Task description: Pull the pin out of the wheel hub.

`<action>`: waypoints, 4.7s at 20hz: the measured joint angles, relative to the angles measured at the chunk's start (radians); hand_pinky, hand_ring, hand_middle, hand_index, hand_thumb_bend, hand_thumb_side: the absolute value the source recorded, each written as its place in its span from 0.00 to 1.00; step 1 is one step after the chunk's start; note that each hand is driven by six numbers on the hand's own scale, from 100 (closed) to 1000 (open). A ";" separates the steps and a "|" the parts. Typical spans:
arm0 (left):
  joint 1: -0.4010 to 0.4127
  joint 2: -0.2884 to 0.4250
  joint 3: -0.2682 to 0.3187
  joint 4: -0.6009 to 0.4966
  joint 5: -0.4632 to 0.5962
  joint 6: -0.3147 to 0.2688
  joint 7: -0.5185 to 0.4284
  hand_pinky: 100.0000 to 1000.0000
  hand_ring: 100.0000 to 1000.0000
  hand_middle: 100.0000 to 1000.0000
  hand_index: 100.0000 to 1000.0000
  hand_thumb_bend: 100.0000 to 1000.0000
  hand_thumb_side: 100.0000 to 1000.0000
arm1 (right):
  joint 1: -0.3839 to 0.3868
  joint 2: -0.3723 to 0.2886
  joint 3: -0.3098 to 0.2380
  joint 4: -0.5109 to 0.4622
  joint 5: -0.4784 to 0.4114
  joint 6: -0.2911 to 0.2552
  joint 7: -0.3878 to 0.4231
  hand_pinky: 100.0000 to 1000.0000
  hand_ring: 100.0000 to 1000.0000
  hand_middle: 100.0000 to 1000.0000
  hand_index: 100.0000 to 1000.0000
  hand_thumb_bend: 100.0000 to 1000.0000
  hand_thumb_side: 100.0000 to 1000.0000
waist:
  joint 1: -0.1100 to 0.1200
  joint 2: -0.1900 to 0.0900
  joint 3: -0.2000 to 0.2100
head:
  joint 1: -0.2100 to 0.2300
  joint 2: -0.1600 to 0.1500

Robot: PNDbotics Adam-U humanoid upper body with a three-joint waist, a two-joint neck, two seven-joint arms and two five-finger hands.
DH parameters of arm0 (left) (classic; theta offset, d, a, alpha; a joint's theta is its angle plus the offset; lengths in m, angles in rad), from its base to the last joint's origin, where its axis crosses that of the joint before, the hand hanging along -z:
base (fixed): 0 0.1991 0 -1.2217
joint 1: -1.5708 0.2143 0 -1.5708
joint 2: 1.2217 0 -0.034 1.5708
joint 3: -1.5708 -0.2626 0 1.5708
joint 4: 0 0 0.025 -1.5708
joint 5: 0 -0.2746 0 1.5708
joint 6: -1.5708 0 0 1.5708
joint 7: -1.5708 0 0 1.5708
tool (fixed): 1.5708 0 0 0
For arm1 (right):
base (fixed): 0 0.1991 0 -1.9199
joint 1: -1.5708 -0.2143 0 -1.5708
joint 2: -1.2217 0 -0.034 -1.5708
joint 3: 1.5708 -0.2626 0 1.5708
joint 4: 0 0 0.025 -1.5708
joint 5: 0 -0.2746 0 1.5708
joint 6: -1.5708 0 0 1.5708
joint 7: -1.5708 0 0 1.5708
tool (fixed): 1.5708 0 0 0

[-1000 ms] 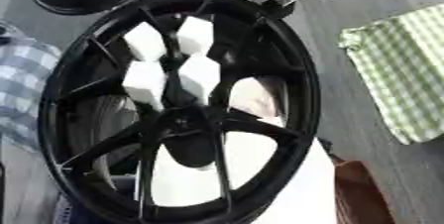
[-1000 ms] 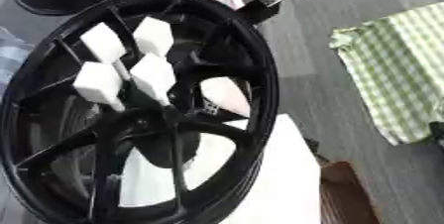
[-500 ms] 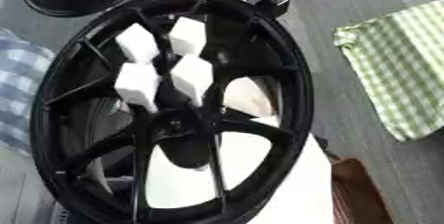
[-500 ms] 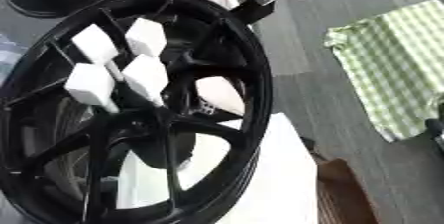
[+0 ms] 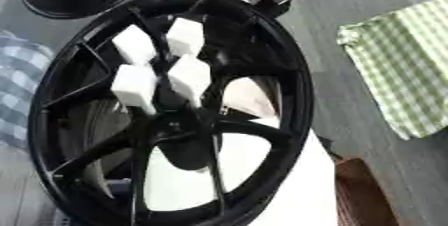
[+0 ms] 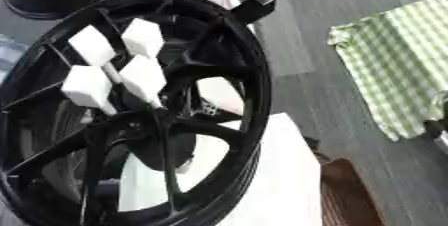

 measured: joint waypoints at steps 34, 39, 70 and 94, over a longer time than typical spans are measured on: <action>-0.188 -0.131 -0.322 -0.046 0.039 0.195 -0.329 0.68 0.62 0.62 0.81 0.00 0.54 | 0.015 -0.001 0.019 -0.006 0.025 0.009 0.014 0.65 0.57 0.53 0.78 0.62 0.11 | 0.000 -0.030 0.017 | -0.017 0.004; -0.103 -0.035 -0.309 -0.060 0.051 0.140 -0.381 0.69 0.63 0.64 0.82 0.00 0.53 | 0.017 -0.001 0.019 -0.006 0.025 0.009 0.014 0.65 0.57 0.53 0.78 0.62 0.11 | 0.000 -0.034 0.025 | -0.026 0.009; 0.079 0.105 -0.268 0.007 -0.078 -0.116 -0.435 0.72 0.61 0.67 0.89 0.20 0.68 | 0.017 -0.002 0.018 -0.006 0.032 0.006 0.011 0.65 0.56 0.53 0.78 0.62 0.12 | -0.002 -0.029 0.015 | -0.011 0.036; 0.063 0.079 -0.304 0.046 -0.105 -0.115 -0.435 0.66 0.55 0.53 0.83 0.24 0.78 | 0.010 -0.002 0.019 -0.006 0.036 0.003 0.014 0.65 0.56 0.53 0.78 0.62 0.11 | -0.004 -0.020 0.006 | -0.006 0.034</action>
